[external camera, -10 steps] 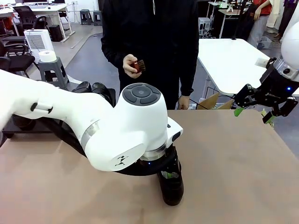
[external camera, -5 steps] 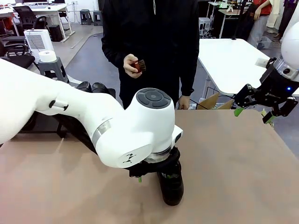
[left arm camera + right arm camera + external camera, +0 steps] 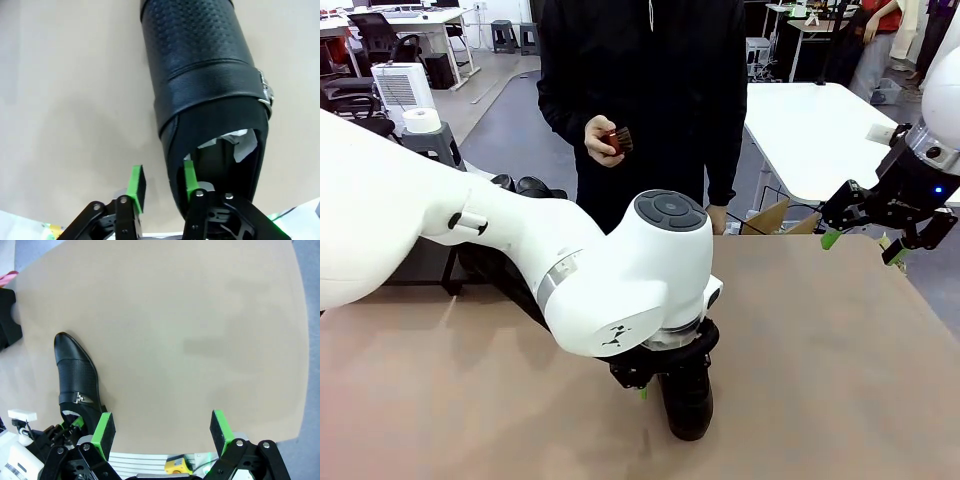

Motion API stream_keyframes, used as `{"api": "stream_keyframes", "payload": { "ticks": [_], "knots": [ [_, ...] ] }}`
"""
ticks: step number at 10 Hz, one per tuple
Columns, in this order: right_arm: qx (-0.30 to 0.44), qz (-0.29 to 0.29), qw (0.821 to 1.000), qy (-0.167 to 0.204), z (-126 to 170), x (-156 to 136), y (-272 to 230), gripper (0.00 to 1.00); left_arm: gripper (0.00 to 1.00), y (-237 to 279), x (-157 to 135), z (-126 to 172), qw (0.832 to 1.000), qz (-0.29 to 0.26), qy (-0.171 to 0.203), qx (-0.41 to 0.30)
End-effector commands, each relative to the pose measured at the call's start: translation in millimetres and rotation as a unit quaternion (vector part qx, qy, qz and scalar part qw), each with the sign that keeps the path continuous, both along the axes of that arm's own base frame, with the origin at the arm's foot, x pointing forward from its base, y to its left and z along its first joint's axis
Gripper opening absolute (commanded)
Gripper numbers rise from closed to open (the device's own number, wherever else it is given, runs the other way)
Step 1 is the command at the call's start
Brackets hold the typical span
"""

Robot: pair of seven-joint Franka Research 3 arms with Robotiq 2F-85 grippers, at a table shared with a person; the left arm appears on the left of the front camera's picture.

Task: Organize the shoes by placing them on the stand.
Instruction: Place the Shoe from the middle of the table onto the Shoes Stand.

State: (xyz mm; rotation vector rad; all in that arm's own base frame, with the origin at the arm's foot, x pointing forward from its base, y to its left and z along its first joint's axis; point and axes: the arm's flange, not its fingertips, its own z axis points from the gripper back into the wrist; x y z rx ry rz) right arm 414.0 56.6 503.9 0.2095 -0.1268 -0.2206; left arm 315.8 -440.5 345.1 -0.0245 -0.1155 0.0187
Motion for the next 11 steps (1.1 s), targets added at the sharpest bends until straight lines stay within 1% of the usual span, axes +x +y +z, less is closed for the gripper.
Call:
{"api": "stream_keyframes", "payload": {
  "ticks": [1,6,7,8,9,10,11],
  "knots": [
    [-0.005,-0.001,1.000,0.002,3,1,-2,1.00,0.00,-5,3,0,1.000,0.003,-0.006,-0.002],
    [-0.005,-0.001,1.000,0.002,3,1,-2,1.00,0.00,-6,0,3,1.000,0.004,0.000,-0.003],
    [-0.005,-0.001,1.000,0.002,3,1,-2,1.00,0.00,-5,0,4,1.000,0.000,0.010,0.003],
    [-0.005,-0.001,1.000,0.002,3,1,-2,1.00,0.00,-2,-1,12,1.000,-0.016,0.020,0.007],
    [-0.005,-0.001,1.000,0.002,3,1,-2,1.00,0.00,12,-6,34,0.999,-0.032,0.035,0.000],
    [-0.005,-0.001,1.000,0.002,3,1,-2,1.00,0.00,38,-11,67,0.998,-0.065,0.018,-0.021],
    [-0.005,-0.001,1.000,0.002,3,1,-2,1.00,0.00,65,-12,96,0.995,-0.092,-0.011,-0.033]
  ]
}}
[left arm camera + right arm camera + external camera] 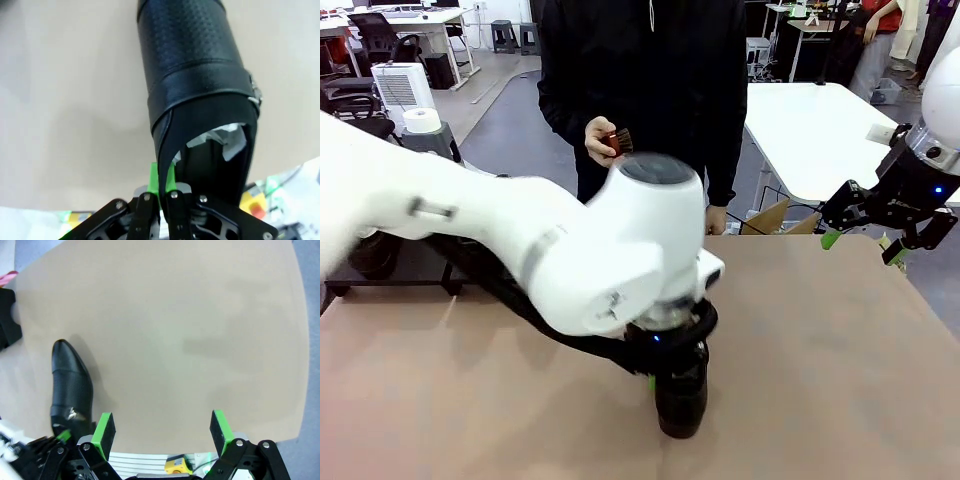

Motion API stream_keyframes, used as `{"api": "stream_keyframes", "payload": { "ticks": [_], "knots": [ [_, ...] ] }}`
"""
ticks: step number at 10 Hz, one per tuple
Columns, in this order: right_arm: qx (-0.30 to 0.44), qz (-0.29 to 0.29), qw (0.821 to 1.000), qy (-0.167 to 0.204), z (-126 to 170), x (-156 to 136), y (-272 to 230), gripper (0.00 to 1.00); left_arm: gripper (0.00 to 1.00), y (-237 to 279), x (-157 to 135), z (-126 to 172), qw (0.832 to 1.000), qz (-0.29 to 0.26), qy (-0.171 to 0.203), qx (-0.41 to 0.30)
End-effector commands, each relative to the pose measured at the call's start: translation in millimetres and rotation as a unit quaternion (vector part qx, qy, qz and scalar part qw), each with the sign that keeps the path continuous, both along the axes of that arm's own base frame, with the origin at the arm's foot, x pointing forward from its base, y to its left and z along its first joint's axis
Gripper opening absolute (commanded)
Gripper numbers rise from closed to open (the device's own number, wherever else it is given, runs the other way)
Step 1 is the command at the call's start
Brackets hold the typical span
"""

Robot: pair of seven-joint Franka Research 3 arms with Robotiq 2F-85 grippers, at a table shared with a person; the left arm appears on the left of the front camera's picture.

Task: Organize the shoes by placing them on the stand.
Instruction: Place the Shoe from the middle of the table onto the Shoes Stand.

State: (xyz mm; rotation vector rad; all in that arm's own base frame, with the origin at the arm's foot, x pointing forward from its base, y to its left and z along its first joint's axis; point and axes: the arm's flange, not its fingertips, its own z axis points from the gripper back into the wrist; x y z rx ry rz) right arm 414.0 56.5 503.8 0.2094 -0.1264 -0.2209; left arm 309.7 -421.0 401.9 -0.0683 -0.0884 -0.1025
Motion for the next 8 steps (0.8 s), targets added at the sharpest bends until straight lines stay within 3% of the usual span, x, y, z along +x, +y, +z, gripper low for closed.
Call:
{"api": "stream_keyframes", "payload": {
  "ticks": [1,2,3,4,6,7,8],
  "knots": [
    [-0.005,-0.001,1.000,0.001,3,1,-2,1.00,0.00,72,-3,66,0.997,-0.054,-0.035,-0.031],
    [-0.005,-0.001,1.000,0.001,3,1,-2,1.00,0.00,97,2,91,0.995,-0.082,-0.050,-0.038],
    [-0.005,-0.001,1.000,0.001,3,1,-2,1.00,0.00,125,7,116,0.991,-0.096,-0.093,-0.030],
    [-0.005,-0.001,1.000,0.001,3,1,-2,1.00,0.00,160,19,136,0.987,-0.071,-0.143,-0.014],
    [-0.005,-0.001,1.000,0.001,3,1,-2,1.00,0.00,218,15,178,0.987,-0.040,-0.149,-0.052],
    [-0.005,-0.001,1.000,0.001,3,1,-2,1.00,0.00,167,21,154,0.989,-0.071,-0.128,-0.021],
    [-0.005,-0.001,1.000,0.001,3,1,-2,1.00,0.00,167,21,154,0.989,-0.071,-0.128,-0.021]
  ]
}}
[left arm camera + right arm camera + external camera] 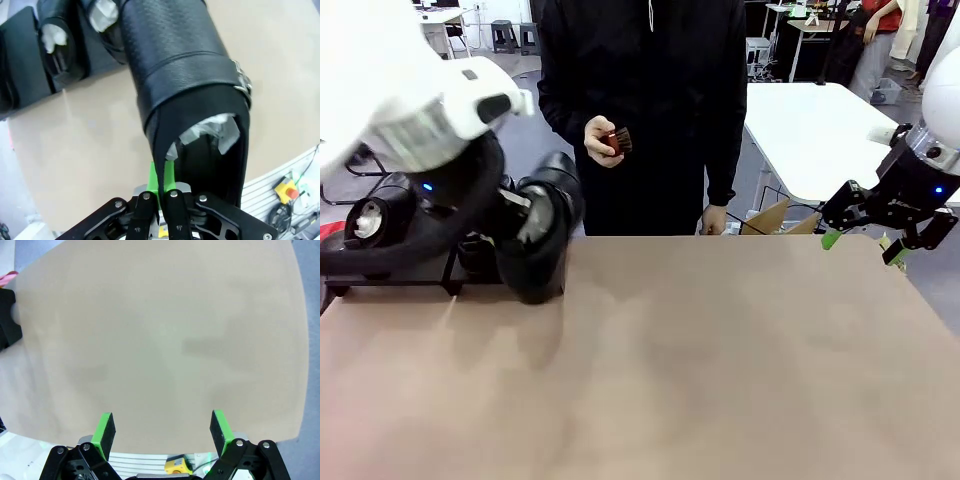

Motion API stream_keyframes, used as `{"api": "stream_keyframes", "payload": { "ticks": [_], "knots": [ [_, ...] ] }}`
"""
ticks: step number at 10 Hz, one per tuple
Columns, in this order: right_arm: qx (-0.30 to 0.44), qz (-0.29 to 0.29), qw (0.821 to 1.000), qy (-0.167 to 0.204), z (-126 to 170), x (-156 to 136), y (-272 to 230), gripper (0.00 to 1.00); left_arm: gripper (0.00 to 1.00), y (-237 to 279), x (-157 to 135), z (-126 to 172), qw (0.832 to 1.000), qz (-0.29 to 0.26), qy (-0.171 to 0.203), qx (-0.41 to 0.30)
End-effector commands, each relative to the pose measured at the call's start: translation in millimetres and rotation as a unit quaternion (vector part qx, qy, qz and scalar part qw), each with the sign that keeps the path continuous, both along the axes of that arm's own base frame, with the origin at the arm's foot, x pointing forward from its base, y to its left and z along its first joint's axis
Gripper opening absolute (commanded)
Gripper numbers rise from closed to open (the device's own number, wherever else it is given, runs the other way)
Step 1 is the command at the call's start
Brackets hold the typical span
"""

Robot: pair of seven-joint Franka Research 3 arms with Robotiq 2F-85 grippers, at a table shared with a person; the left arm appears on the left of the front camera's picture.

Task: Organize the shoes by placing them on the stand.
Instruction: Place the Shoe from the middle of the table onto the Shoes Stand.

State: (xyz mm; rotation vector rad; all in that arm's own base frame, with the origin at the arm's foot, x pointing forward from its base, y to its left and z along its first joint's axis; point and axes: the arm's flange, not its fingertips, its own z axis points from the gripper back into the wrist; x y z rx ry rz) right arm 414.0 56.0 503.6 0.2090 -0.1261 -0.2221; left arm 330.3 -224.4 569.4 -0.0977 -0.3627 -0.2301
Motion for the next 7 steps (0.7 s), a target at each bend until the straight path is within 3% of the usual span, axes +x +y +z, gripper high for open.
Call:
{"api": "stream_keyframes", "payload": {
  "ticks": [1,2,4,6,7],
  "knots": [
    [-0.005,-0.001,1.000,0.001,3,1,-1,1.00,0.00,-29,0,-13,1.000,-0.012,0.010,0.001],
    [-0.005,-0.001,1.000,0.001,3,1,-1,1.00,0.00,0,0,0,1.000,0.000,0.000,0.000],
    [-0.005,-0.001,1.000,0.001,3,1,-1,1.00,0.00,42,7,8,0.996,0.038,-0.084,0.011],
    [-0.005,-0.001,1.000,0.001,3,1,-1,1.00,0.00,102,25,13,0.991,0.089,-0.098,-0.005],
    [-0.005,-0.001,1.000,0.001,3,1,-1,1.00,0.00,125,39,8,0.983,0.120,-0.138,0.023]
  ]
}}
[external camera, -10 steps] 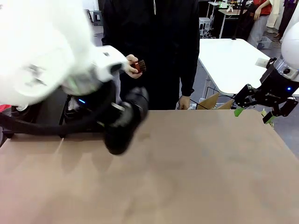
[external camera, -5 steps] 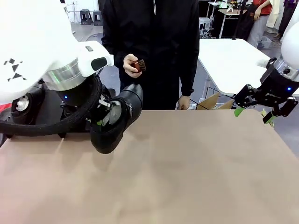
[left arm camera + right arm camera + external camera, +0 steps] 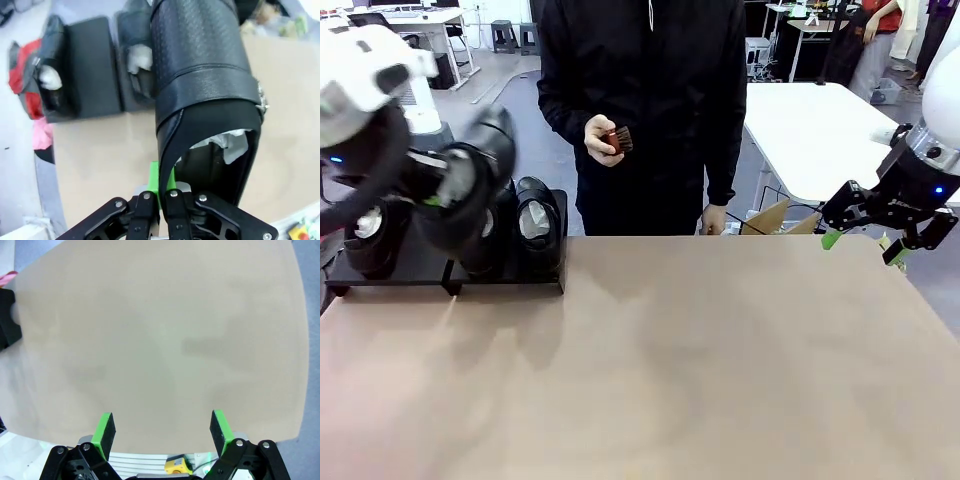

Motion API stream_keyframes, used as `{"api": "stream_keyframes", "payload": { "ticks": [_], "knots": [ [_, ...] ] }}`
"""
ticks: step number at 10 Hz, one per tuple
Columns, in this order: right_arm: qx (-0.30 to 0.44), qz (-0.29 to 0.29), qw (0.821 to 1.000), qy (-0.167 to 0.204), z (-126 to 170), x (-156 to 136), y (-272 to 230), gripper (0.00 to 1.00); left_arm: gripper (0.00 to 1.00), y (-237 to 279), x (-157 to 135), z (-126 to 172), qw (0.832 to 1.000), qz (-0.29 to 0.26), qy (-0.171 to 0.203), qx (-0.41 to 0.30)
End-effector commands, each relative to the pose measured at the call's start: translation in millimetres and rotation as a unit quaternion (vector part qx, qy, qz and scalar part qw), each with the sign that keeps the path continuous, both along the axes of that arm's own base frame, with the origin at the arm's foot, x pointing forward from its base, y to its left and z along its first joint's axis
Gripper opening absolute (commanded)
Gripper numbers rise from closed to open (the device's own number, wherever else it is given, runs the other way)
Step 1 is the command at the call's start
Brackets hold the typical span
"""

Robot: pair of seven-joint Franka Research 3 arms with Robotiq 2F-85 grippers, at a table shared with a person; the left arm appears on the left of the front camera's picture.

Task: Organize the shoes by placing them on the stand.
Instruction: Place the Shoe from the middle of the table onto the Shoes Stand.

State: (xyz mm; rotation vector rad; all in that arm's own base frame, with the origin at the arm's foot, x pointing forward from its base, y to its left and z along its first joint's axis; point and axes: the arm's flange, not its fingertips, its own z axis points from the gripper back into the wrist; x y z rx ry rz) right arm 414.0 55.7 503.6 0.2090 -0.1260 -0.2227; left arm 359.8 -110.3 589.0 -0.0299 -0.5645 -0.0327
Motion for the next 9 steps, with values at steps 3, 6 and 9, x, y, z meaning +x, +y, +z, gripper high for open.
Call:
{"api": "stream_keyframes", "payload": {
  "ticks": [3,6,9],
  "knots": [
    [-0.005,0.000,1.000,0.001,3,1,-1,1.00,0.00,69,65,-44,0.994,0.066,-0.078,0.048],
    [-0.005,0.000,1.000,0.001,3,1,-1,1.00,0.00,93,104,-87,0.989,0.096,-0.053,0.098],
    [-0.005,0.000,1.000,0.001,3,1,-1,1.00,0.00,98,123,-119,0.992,0.095,-0.044,0.068]
  ]
}}
